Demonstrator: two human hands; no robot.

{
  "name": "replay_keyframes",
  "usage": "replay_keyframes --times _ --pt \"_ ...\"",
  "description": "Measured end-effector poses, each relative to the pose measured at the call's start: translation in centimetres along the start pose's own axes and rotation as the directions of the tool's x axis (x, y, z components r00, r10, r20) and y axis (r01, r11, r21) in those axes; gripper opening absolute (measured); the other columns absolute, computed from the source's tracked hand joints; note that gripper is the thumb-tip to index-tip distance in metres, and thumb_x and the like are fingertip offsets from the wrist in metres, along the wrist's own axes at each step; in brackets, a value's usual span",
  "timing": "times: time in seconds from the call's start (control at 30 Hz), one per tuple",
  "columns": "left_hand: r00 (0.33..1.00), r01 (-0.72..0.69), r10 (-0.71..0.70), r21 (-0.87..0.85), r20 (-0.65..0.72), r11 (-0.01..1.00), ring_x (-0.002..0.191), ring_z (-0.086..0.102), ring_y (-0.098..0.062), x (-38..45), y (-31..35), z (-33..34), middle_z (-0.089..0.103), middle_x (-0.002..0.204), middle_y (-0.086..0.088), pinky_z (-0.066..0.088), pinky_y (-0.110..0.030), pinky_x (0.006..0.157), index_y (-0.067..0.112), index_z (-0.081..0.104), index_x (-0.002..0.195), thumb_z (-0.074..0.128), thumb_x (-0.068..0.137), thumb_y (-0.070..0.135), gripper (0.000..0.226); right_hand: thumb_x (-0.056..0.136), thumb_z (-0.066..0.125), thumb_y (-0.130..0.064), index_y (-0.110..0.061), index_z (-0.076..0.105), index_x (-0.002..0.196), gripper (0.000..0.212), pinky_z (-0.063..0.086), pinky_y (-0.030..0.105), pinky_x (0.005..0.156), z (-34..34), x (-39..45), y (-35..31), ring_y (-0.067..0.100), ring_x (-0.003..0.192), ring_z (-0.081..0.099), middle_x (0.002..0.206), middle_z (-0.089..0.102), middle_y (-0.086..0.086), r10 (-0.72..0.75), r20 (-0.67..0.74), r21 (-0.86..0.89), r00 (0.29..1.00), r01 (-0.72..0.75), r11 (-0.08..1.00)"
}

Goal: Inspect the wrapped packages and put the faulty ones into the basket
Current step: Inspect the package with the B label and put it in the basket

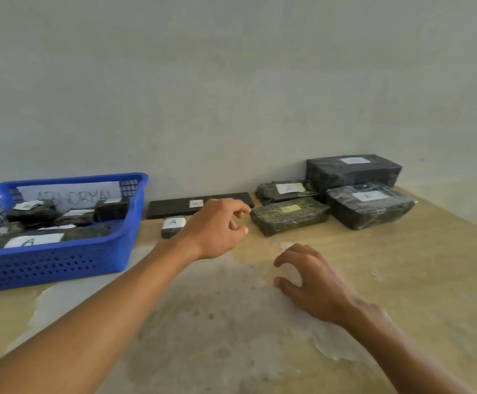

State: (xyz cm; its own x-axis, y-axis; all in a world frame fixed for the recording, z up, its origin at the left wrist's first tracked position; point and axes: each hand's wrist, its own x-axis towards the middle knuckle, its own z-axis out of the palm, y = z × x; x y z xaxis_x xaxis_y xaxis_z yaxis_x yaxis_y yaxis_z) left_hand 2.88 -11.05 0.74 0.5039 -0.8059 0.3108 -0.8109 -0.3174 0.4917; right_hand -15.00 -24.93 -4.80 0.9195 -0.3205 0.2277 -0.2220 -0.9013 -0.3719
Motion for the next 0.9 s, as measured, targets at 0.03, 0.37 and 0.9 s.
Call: replay_keyframes --times 0.03,0.37,0.9 --pt "1.000 0.006 -0.006 0.013 0.012 1.000 0.094 0.067 -0.014 0.7 0.5 1.0 0.066 0.119 0.000 0.056 -0.040 0.090 0.018 0.063 0.130 0.071 0.088 0.021 0.042 0.094 0.066 -0.036 -0.026 0.066 0.123 0.031 0.044 0.031 0.102 -0.7 -0.6 1.3 0.014 0.122 0.052 0.126 0.060 -0.007 0.038 -0.013 -0.012 0.999 -0.038 0.999" --pt "0.943 0.254 -0.279 0.149 0.179 0.955 0.148 0.023 -0.031 7.7 2.4 7.8 0.032 0.159 -0.009 0.033 -0.046 0.114 0.015 0.024 0.156 0.083 0.074 0.047 0.106 0.094 0.063 -0.039 -0.027 0.068 0.113 0.023 0.049 0.037 0.094 -2.7 -3.9 6.7 0.013 0.113 0.053 0.118 0.057 -0.011 0.186 -0.130 0.035 0.974 -0.183 0.983" --pt "0.996 -0.067 0.052 -0.249 -0.068 0.966 0.127 0.043 -0.003 -0.5 2.3 8.8 0.040 0.137 0.008 0.036 -0.011 0.105 0.020 0.035 0.151 0.097 0.059 0.029 0.112 0.090 0.061 -0.061 -0.026 0.052 0.140 0.061 0.056 0.033 0.086 -3.4 -2.7 8.1 0.010 0.102 0.067 0.114 0.068 -0.005 0.490 -0.195 0.724 0.850 -0.212 0.656"
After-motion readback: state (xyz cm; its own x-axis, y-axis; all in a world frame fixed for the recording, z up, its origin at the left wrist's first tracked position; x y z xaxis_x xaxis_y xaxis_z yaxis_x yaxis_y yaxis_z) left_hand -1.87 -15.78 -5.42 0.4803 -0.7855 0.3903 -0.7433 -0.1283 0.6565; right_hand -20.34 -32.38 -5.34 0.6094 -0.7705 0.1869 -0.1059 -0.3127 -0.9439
